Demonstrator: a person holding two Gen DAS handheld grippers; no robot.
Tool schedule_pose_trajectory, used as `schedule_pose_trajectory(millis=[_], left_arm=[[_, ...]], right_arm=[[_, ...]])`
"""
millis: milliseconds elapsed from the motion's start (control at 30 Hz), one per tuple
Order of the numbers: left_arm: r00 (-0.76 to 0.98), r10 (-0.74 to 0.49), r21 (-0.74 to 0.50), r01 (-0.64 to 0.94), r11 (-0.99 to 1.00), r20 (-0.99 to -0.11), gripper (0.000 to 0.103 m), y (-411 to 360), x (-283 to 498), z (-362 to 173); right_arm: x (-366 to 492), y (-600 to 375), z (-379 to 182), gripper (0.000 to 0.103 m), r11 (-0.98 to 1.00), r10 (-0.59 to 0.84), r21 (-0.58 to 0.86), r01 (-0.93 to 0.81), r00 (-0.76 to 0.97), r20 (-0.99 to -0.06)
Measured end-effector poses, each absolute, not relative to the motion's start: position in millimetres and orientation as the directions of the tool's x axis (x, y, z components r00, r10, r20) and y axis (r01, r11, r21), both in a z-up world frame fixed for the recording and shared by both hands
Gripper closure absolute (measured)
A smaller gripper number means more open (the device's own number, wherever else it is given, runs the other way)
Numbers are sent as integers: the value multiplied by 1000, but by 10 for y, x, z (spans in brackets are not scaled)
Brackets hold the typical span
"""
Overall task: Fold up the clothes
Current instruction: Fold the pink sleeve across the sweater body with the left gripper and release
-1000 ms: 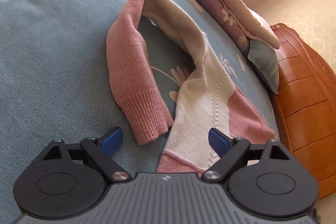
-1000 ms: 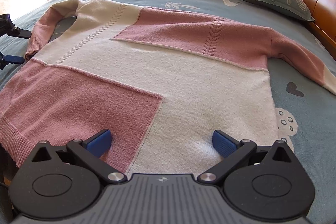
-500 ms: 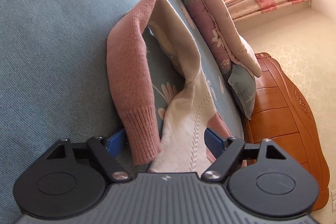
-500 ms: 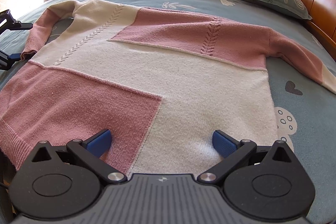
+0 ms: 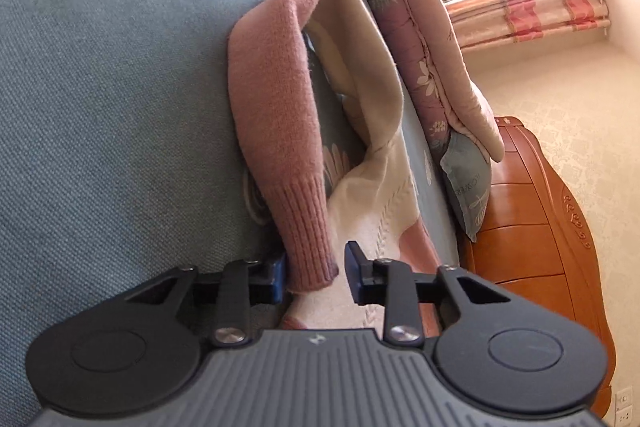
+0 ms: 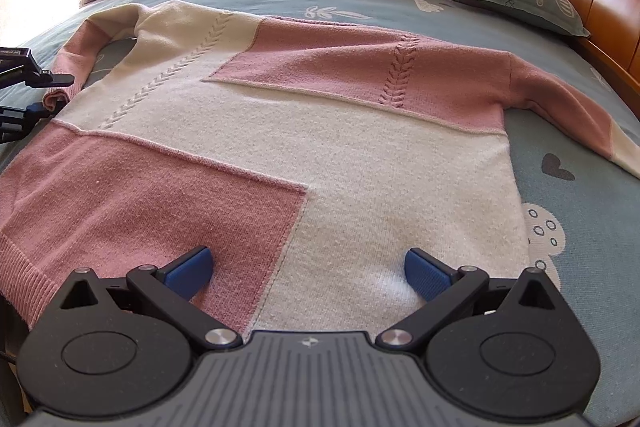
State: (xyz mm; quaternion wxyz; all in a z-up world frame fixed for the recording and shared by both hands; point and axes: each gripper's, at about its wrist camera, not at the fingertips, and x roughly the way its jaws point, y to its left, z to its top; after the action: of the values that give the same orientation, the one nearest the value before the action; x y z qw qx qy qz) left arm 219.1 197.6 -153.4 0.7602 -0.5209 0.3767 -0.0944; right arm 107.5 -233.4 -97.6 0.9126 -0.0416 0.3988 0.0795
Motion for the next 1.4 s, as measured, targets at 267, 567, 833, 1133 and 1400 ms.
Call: schedule_pose_trajectory(millis=[267,567,833,1133,1400], left_arm=[[740,-418,-793,-251,555,-526,95,2175,2004,-1161],[780,-192,-644,-320,695,-595,95,3038,1731,-551],[798,-52,-555,-369,745,-600,95,3699,1737,-193],[731,57,-476,-499,724,-680,92,4105,1997,-254],[717,-69,-504,-415,758,-694,83,3819,1995,-382]], right_arm=[[1081,-2329,-967,0,984,108,-15,-176,666,-738],[1078,-2311,-970,0,986,98,-16,-164,661,-744],[1097,-2291,-956,0,990,77,-18,-140,645,-760],[1121,-2274,-941,0,993,57,-20,-115,628,-776],[1141,-2266,-928,0,994,48,-22,-106,616,-786]])
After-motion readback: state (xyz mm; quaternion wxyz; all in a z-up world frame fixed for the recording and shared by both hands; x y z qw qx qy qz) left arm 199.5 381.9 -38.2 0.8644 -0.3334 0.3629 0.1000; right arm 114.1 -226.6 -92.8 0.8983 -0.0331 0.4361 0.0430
